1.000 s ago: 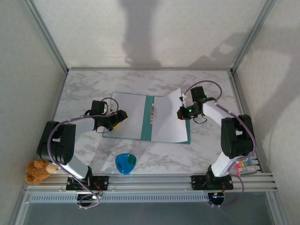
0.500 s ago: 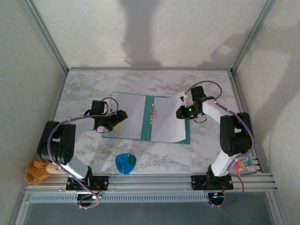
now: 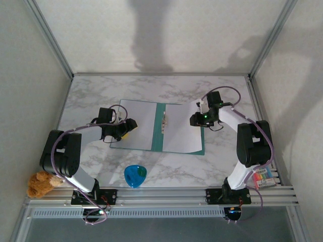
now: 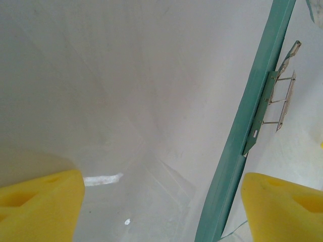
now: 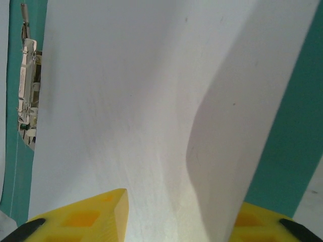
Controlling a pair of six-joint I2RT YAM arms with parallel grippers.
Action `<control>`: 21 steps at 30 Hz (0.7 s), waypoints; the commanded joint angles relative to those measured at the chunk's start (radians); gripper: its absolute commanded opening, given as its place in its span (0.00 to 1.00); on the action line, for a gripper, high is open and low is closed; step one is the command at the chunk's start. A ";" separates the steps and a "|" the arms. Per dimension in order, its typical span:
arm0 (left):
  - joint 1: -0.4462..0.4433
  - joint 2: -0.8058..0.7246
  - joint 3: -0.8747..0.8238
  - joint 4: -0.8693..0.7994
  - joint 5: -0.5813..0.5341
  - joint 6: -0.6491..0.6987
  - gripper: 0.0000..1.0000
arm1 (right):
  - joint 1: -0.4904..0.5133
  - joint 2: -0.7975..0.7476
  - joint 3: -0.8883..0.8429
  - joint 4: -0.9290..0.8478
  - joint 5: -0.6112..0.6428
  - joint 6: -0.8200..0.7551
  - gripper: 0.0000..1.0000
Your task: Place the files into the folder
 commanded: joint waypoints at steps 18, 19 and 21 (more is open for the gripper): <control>0.007 0.005 0.015 -0.058 -0.029 0.017 0.81 | -0.008 0.019 -0.016 -0.014 -0.002 0.058 0.56; 0.007 0.005 0.014 -0.058 -0.030 0.018 0.81 | -0.008 0.019 -0.020 -0.010 0.001 0.064 0.56; 0.008 0.005 0.012 -0.056 -0.028 0.017 0.81 | -0.007 0.021 -0.030 0.005 0.003 0.079 0.56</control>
